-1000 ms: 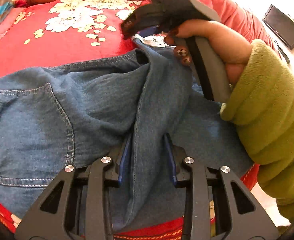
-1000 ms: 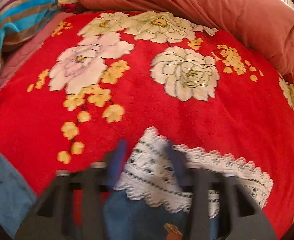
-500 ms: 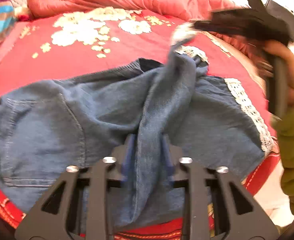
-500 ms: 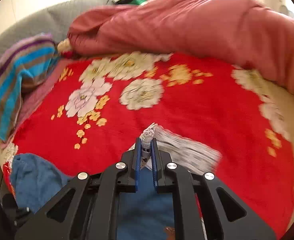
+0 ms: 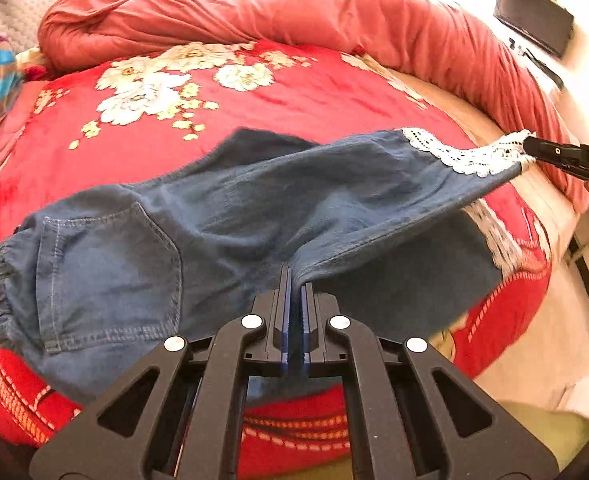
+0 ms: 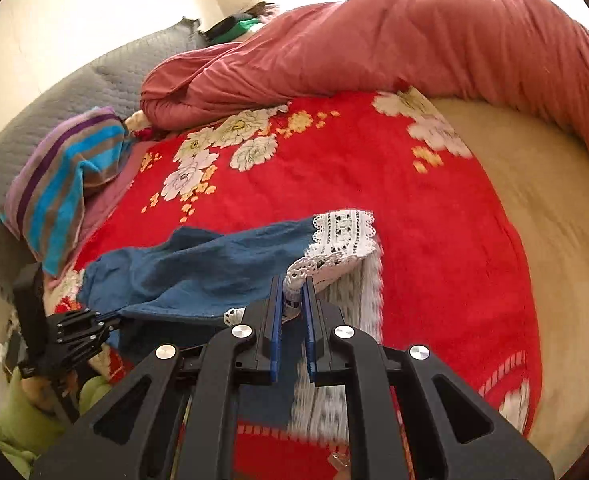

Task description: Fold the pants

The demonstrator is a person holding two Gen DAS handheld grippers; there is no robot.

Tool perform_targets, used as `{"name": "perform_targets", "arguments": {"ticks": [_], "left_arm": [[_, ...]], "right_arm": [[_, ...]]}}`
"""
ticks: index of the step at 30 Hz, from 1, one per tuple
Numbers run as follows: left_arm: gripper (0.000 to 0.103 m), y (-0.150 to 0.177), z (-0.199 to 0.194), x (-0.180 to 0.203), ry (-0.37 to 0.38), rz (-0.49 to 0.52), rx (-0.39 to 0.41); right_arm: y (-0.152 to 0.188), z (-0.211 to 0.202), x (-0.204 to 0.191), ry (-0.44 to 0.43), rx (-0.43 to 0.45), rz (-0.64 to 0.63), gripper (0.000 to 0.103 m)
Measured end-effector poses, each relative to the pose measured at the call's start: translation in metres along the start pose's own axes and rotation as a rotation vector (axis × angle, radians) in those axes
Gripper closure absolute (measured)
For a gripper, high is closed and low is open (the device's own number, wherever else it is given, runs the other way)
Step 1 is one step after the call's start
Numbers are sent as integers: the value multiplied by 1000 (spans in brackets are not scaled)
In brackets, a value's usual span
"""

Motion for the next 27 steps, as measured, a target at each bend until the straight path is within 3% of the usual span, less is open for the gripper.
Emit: {"name": "perform_targets", "arguments": {"ticks": [4,10,17,22,24,26,27], "left_arm": [[103,12,1,5,-22,21,-23],[103,20,1,5,-41,39,-45],[103,29,9,12,-56,71,-86],[100,35,16,11,-38,63,-114],[90,37,10,8,-18,47,-105],[67,39,0,4,-5,27,-84],[66,41,-9,-1,5,10,-65]], "right_arm": [[37,9,3,37,-87,2,94],[63,23,21,52,-160,77,94],[74,32,31,66,-189,91,94],[77,40,28,93,-214,30,93],[73,31,28,111,-198,25,90],[64,14,25,159,-120,-15,81],[60,7,22,170,-85,-53,81]]}}
Point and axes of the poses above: each gripper's, at about its wrist camera, not at the fingertips, and z roughly the way its jaws point, x to its right, y to its underside, the point moved 1 cm from there along z, roughly the way its jaws point, and after that the axes turned 2 degrees about -y, right-handed, at the moved point
